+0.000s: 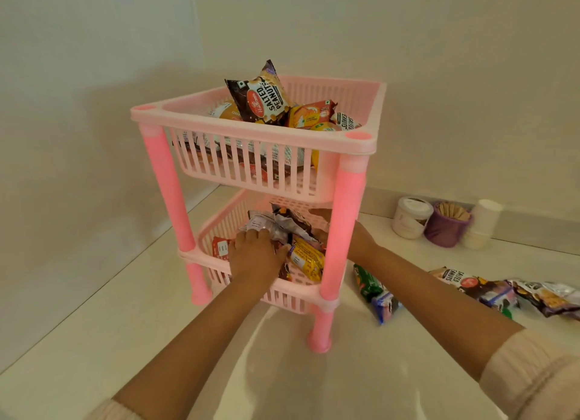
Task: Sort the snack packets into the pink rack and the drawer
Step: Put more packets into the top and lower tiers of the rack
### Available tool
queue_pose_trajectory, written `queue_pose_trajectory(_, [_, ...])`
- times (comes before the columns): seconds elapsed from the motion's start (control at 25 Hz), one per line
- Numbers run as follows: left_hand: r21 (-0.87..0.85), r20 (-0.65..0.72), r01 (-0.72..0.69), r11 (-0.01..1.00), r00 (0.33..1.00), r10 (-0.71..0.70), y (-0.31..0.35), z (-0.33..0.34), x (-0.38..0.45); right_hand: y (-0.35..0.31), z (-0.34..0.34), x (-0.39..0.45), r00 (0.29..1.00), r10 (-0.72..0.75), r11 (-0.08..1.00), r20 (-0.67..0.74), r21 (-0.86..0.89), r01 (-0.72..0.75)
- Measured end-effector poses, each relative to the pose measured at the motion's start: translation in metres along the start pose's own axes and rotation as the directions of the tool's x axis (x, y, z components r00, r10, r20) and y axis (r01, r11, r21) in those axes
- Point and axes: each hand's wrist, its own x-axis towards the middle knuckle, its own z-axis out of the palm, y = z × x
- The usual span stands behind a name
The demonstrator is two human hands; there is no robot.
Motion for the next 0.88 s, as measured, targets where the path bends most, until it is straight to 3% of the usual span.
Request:
queue_pose_trajectory(0.16, [-0.103, -0.102, -0.042, 0.994, 0.994, 0.032, 0.005, 0.004, -0.046, 0.017, 0.003, -0.026, 0.988, -0.126, 0.992, -0.087, -0.029, 0.124])
queue_pose_trajectory(0.4, [-0.415, -0.237, -0.173, 0.893, 0.968, 0.077, 0.037, 0.028, -0.125, 0.053, 0.013, -0.069, 0.982, -0.049, 0.997, -0.183, 0.042, 0.057])
queue_pose_trajectory(0.6, [-0.663, -0.142, -0.025, 0.748, 0.985, -0.093, 0.095, 0.062, -0.195, 0.095, 0.007, -0.117, 0.978, 0.008, 1.000, -0.207, 0.031, -0.001])
queue_pose_trajectory(0.76, [-0.652, -0.036, -0.114, 0.749, 0.992, 0.119, 0.148, 0.090, -0.228, 0.144, -0.018, -0.162, 0.937, -0.022, 0.978, -0.348, -0.202, -0.052])
queue_pose_trajectory(0.88, [-0.608, -0.020, -0.191, 0.771, 0.974, 0.225, 0.183, 0.102, -0.223, 0.181, -0.046, -0.189, 0.908, 0.034, 0.961, -0.419, -0.235, -0.144])
